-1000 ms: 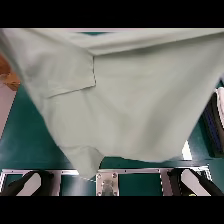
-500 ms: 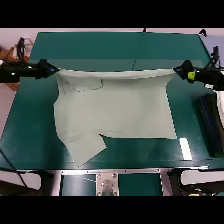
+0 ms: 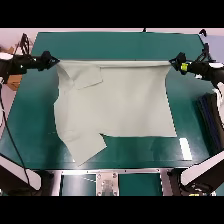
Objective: Fold the shirts.
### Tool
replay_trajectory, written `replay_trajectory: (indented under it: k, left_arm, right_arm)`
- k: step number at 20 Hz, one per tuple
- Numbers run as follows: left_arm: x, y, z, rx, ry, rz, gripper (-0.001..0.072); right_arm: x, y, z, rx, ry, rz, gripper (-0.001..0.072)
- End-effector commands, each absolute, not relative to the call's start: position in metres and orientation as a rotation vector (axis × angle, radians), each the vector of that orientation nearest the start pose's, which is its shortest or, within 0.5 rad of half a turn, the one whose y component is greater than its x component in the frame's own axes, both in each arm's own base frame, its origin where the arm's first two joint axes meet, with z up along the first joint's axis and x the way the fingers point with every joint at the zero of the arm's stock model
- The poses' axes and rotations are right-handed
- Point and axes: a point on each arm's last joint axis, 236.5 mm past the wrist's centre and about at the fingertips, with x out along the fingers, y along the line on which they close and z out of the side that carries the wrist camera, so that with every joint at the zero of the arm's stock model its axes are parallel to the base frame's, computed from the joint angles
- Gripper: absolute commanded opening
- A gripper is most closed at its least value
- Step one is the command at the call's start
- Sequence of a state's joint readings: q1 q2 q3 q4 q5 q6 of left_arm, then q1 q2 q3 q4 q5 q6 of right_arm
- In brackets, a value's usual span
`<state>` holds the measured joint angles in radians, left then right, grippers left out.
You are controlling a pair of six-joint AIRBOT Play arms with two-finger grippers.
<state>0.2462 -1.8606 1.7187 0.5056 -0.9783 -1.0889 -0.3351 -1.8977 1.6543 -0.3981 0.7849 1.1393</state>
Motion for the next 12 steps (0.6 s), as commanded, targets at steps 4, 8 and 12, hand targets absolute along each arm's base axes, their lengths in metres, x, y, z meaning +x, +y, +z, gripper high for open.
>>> replay_trajectory:
  k: [4, 8, 12]
  left_arm:
    - [0.606, -0.025, 0.071, -0.641, 0.727, -0.436, 0.0029]
    - [0.576, -0.031, 0.040, -0.606, 0.914, -0.438, 0.0029]
    - [0.533, -0.018, -0.003, -0.520, 1.154, -0.376, 0.0029]
  right_arm:
    - [0.632, -0.051, 0.046, 0.874, 0.616, 0.223, 0.0015]
    - [0.608, -0.034, 0.031, 0.892, 0.760, 0.278, 0.0014]
    - [0.559, -0.041, -0.021, 0.776, 1.046, 0.195, 0.0012]
